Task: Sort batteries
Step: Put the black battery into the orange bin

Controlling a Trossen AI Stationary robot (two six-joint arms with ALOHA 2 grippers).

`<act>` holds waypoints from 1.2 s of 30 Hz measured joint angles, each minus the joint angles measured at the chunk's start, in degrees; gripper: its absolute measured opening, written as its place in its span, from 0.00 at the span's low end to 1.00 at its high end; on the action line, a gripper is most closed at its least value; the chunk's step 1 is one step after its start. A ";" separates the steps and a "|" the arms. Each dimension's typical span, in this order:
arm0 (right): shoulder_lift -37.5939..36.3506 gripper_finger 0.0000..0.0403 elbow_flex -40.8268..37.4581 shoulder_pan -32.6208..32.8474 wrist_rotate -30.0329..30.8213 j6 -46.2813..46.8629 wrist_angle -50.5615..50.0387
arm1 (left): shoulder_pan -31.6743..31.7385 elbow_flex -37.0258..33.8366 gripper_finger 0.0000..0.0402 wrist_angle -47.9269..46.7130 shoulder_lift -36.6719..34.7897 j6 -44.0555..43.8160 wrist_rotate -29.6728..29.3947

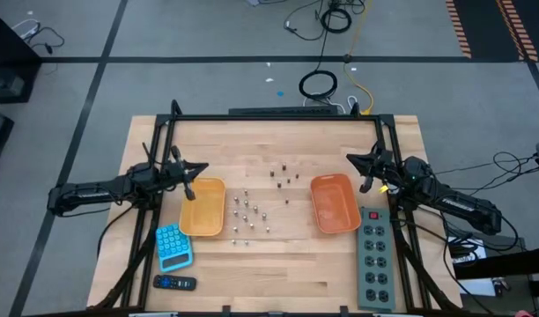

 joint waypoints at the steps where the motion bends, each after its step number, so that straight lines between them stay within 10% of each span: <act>1: 0.00 0.00 0.00 0.01 -0.06 0.00 0.07 | 0.00 0.00 0.04 0.34 0.01 -0.02 0.00; 36: 0.58 0.00 0.00 0.00 -1.50 23.43 0.67 | -0.04 -0.01 0.04 1.31 0.00 -17.64 5.78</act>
